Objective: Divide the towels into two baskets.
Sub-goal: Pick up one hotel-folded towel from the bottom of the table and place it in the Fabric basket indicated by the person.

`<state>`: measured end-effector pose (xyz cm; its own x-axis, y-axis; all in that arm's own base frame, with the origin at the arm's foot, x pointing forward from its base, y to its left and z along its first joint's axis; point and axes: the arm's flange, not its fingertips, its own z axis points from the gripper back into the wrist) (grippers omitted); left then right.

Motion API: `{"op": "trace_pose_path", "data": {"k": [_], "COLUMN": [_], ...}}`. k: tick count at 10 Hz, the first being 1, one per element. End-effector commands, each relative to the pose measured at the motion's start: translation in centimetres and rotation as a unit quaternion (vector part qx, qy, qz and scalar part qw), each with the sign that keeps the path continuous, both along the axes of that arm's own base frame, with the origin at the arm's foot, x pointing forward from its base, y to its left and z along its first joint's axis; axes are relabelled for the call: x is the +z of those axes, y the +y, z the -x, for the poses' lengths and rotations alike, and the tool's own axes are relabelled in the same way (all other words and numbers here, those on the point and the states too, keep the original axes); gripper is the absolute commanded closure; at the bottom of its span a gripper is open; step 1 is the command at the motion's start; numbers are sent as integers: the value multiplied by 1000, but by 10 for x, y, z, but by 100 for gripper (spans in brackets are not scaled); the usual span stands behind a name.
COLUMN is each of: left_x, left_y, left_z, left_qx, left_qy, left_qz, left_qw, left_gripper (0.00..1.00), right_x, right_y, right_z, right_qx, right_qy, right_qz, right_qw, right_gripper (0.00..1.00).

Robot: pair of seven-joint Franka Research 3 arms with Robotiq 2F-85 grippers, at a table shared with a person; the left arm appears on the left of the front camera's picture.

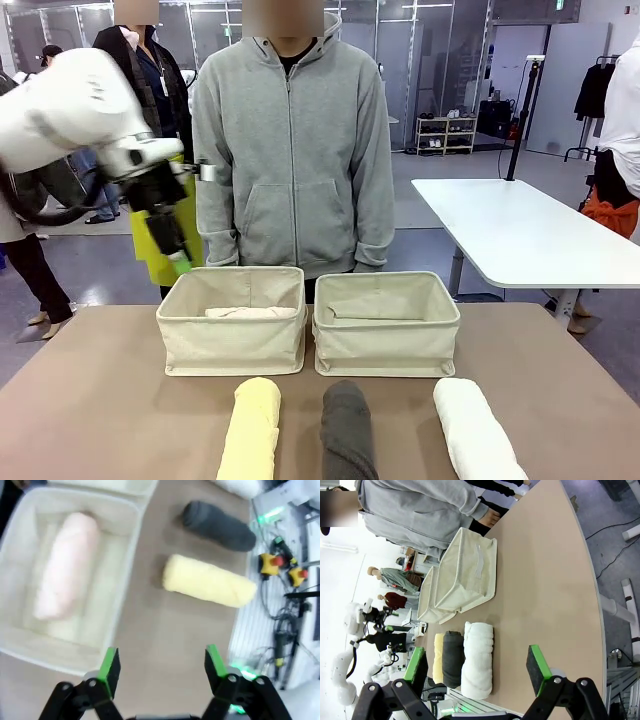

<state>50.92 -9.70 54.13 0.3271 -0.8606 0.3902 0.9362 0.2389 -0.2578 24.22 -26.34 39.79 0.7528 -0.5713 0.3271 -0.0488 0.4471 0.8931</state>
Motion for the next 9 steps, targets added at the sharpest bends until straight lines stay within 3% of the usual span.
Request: {"op": "trace_pose_path", "data": {"k": [1,2,4,5,7,8,9], "left_x": [-25,-32,-53,-66,-92,-106,-118], "left_y": [65,98,173,213,285,302,313], "left_z": [40,52,83,106,165,190,210], "left_qx": [82,118,230,270,391,414,424], "left_qy": [89,115,129,155,149,141,143], "left_qz": [91,108,166,196,273,304,314], "left_qw": [989,980,950,930,866,846,837], "left_gripper": [15,15,15,15,15,15,15], "right_x": [3,3,3,3,3,3,3], "right_y": [1,1,1,1,1,1,1], "right_z": [1,1,1,1,1,1,1], "right_qx": [0,0,0,0,0,0,0], "right_qy": [-9,-9,-9,-9,-9,-9,-9], "right_qz": [-2,-2,-2,-2,-2,-2,-2], "right_qw": [1000,1000,1000,1000,1000,1000,1000], "right_gripper": [0,0,0,0,0,0,0]}}
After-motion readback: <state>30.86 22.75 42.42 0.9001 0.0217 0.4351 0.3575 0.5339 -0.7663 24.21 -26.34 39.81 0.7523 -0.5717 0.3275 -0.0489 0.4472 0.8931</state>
